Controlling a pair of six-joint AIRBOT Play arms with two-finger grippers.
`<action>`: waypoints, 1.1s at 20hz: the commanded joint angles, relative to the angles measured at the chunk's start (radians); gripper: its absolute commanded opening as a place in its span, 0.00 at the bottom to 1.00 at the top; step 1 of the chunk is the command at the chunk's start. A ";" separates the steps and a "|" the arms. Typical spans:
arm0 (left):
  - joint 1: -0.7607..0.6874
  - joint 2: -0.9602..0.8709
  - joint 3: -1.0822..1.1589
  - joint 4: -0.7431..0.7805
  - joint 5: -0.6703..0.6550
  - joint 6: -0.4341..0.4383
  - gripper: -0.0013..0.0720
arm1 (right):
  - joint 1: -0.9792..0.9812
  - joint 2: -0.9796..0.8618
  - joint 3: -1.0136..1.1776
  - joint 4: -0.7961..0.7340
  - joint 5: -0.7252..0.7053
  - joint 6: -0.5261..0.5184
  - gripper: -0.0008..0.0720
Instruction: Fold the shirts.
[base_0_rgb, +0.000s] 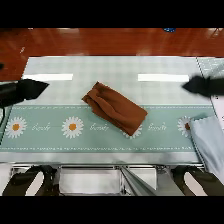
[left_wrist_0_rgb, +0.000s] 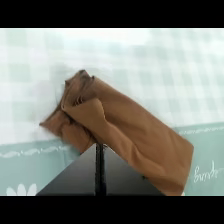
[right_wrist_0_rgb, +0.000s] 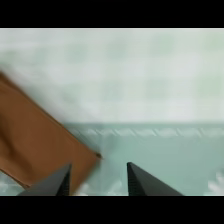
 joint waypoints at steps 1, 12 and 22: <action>-0.042 0.072 -0.095 0.000 -0.031 -0.008 0.04 | -0.124 0.267 -0.467 0.055 -0.141 0.090 0.57; -0.133 0.060 -0.290 -0.022 0.053 -0.033 0.04 | 0.218 -0.068 -0.825 0.872 -0.584 -0.210 0.57; -0.132 0.060 -0.290 -0.022 0.053 -0.029 0.04 | 0.411 -0.485 -0.510 0.949 -0.598 -0.294 0.56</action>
